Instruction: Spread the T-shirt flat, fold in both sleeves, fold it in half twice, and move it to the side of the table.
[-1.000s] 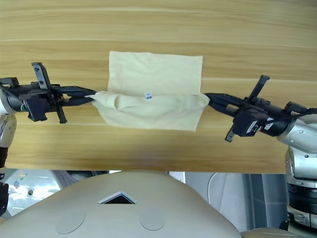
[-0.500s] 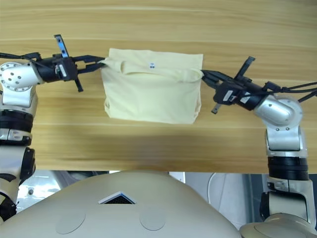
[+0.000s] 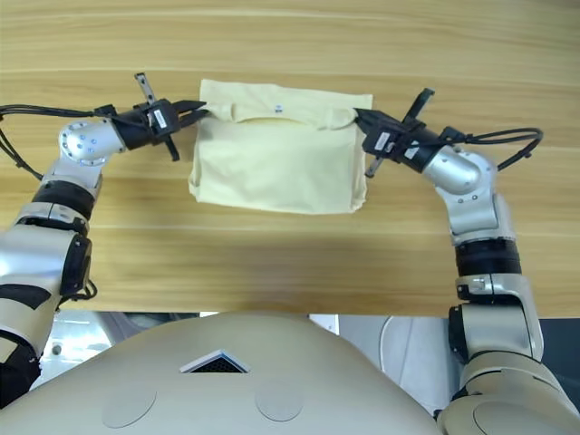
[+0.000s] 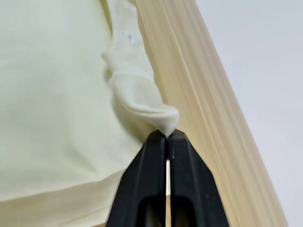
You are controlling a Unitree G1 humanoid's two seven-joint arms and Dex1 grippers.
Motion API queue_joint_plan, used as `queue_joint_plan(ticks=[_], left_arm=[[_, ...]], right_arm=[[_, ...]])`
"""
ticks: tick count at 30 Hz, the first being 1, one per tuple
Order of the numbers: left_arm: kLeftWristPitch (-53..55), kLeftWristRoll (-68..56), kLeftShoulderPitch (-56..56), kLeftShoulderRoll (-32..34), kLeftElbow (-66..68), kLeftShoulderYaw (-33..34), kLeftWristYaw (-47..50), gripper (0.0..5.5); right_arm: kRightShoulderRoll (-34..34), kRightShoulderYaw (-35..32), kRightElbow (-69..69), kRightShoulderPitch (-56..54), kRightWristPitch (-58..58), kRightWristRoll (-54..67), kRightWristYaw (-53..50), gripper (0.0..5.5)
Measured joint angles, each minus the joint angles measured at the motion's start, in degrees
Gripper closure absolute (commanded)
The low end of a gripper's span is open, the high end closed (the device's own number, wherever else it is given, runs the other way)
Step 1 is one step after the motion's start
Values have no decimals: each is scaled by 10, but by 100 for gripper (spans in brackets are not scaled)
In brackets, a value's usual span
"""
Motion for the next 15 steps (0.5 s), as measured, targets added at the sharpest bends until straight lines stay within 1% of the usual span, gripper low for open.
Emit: queue_joint_plan(ticks=[4, 9, 11, 15], left_arm=[[8, 18, -12, -15, 30, -1, 53, 544], [39, 65, -23, -26, 57, -13, 154, 544], [50, 75, -26, -30, 64, -19, 170, 544], [59, 81, -24, -36, 72, -26, 168, 544]], right_arm=[[6, 21, 56, -23, -1, -36, -36, 550], [31, 50, 121, -30, -4, -59, -71, 550], [40, 52, 139, -35, -6, -60, -83, 550], [50, 57, 163, -43, -14, -57, -100, 550]])
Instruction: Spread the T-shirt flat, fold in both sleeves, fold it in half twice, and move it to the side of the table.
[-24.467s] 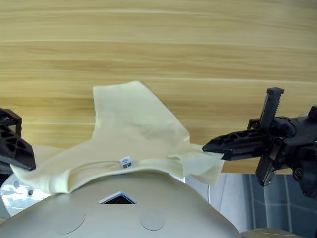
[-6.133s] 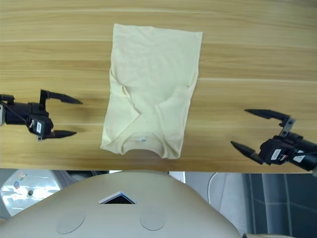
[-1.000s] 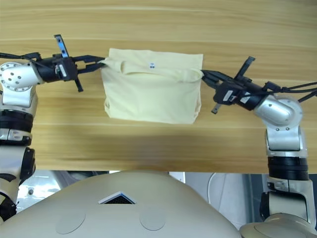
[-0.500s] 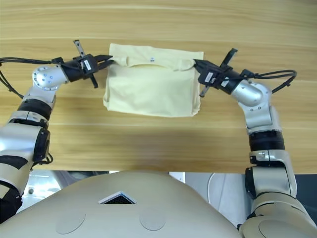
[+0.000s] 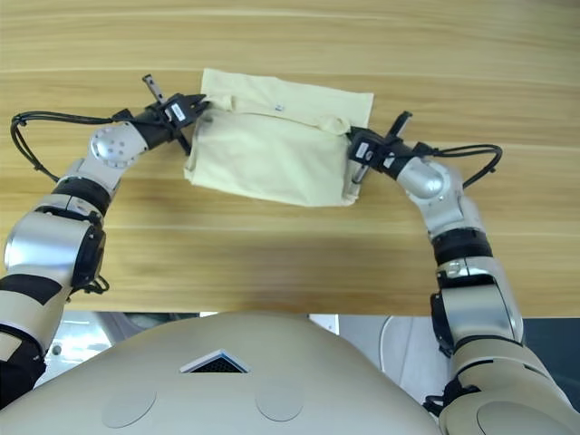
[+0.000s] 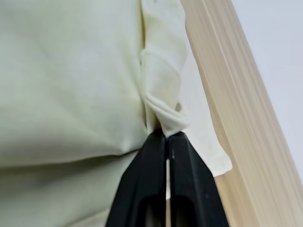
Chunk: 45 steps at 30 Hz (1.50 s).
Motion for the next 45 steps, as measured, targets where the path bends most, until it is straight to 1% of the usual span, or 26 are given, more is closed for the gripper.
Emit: queue_joint_plan(ticks=[1, 3, 4, 7, 8, 9, 14, 15, 16, 19, 21, 24, 25, 26, 28, 30, 31, 32, 36, 37, 38, 41, 43, 44, 45], left_arm=[[5, 0, 0, -1, 1, 0, 0, 509], [15, 0, 0, -5, 2, -1, 6, 478], [21, 0, 0, -8, 4, -1, 13, 458], [41, -8, 1, -16, 7, 5, 7, 412], [45, -18, 3, -19, 8, 13, -1, 387], [53, -37, 6, -23, 11, 27, -17, 375], [110, -140, 12, -42, 19, 118, -112, 308], [128, -159, 12, -44, 20, 137, -120, 286], [155, -184, 13, -44, 23, 165, -127, 279], [210, -233, 12, -47, 26, 222, -136, 233], [251, -277, 7, -49, 28, 271, -136, 201], [365, -395, -25, -52, 33, 395, -107, 157], [386, -415, -30, -53, 32, 415, -119, 139], [400, -421, -31, -61, 32, 422, -142, 118], [404, -405, -29, -78, 32, 403, -183, 85], [402, -379, -24, -92, 26, 374, -253, 65], [401, -380, -19, -96, 22, 374, -288, 46], [403, -395, -14, -99, 21, 386, -328, 41], [399, -449, -14, -95, 11, 437, -393, 41], [401, -461, -13, -93, 4, 447, -424, 41], [405, -485, -12, -90, -9, 460, -479, 41], [413, -515, 10, -84, -50, 469, -585, 101], [413, -522, 29, -86, -78, 466, -631, 131], [406, -522, 38, -87, -95, 464, -648, 149], [393, -522, 47, -88, -109, 460, -659, 159]], right_arm=[[2, 0, 4, 0, -1, 2, -3, 550], [8, 0, 7, -1, 1, 4, -10, 550], [15, -2, 14, -1, 2, 10, -15, 522], [23, -9, 18, 0, 7, 37, -14, 473], [23, -13, 16, 2, 8, 48, -9, 448], [23, -18, 13, 6, 9, 64, -3, 434], [31, -47, 8, 10, 26, 118, 16, 353], [37, -52, 9, 10, 30, 131, 20, 329], [43, -55, 10, 9, 39, 141, 25, 319], [52, -65, 26, 4, 50, 161, 33, 269], [62, -71, 45, -4, 53, 172, 36, 234], [74, -79, 86, -26, 49, 183, 39, 186], [78, -83, 98, -33, 47, 186, 39, 168], [82, -88, 111, -38, 43, 193, 40, 146], [84, -95, 128, -42, 34, 201, 41, 111], [85, -102, 143, -46, 22, 207, 44, 88], [85, -107, 149, -46, 17, 212, 45, 68], [85, -115, 155, -45, 12, 218, 45, 48], [83, -150, 146, -40, -7, 244, 43, 48], [81, -163, 133, -37, -13, 253, 43, 48], [76, -178, 109, -31, -17, 273, 46, 48], [52, -189, 26, 8, -32, 293, 80, 46], [46, -189, -10, 23, -32, 292, 80, 46], [40, -189, -33, 23, -31, 285, 77, 67], [34, -188, -58, 22, -30, 270, 69, 76]])
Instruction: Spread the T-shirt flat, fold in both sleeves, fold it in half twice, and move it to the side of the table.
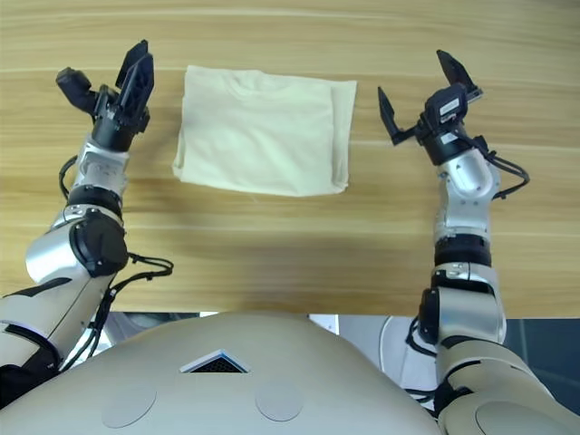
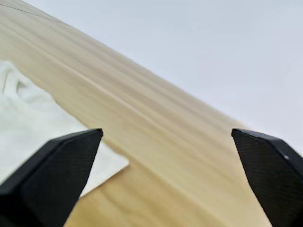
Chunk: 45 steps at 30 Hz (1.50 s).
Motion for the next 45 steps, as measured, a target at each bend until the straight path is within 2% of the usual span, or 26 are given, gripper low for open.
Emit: queue_joint_plan(ticks=[7, 14, 23, 25, 27, 31, 36, 40, 45], left_arm=[[-107, 12, 34, -29, -31, -36, -3, 273], [-141, 18, 34, -38, -8, -52, 34, 370], [-169, 33, 34, -46, 7, -74, 63, 528], [-173, 36, 34, -48, 10, -79, 69, 550], [-177, 37, 33, -51, 13, -84, 71, 550], [-180, 47, 33, -62, 13, -97, 72, 550], [-192, 53, 33, -70, 14, -106, 77, 550], [-193, 55, 33, -75, 15, -109, 79, 550], [-195, 57, 33, -81, 15, -117, 80, 550]], right_arm=[[-24, 94, -132, -21, 30, -200, -30, 206], [-32, 165, -297, 25, 67, -228, 11, 314], [-14, 310, -270, 26, 97, -353, 51, 486], [-10, 330, -249, 24, 104, -381, 50, 519], [-5, 341, -238, 21, 109, -393, 45, 547], [1, 357, -237, 19, 111, -398, 41, 547], [-38, 356, -258, 50, 92, -378, 41, 547], [-126, 331, -332, 124, 76, -305, 85, 547], [-240, 248, -392, 229, 74, -243, 101, 547]])
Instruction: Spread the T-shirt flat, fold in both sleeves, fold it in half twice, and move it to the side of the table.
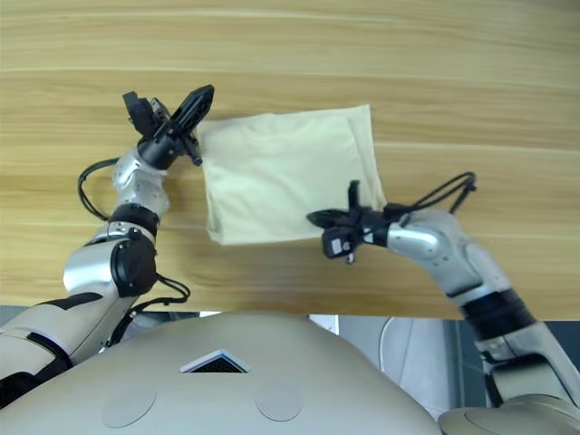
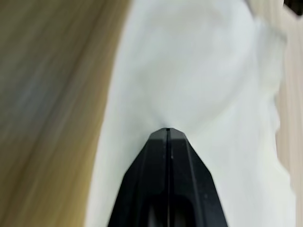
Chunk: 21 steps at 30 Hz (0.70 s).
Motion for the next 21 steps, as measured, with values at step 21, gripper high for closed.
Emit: queue_joint_plan(ticks=[21], left_arm=[[-4, 0, 8, -5, 0, -10, -1, 550]], right_arm=[[-18, -341, -54, 147, -38, 147, -55, 547]])
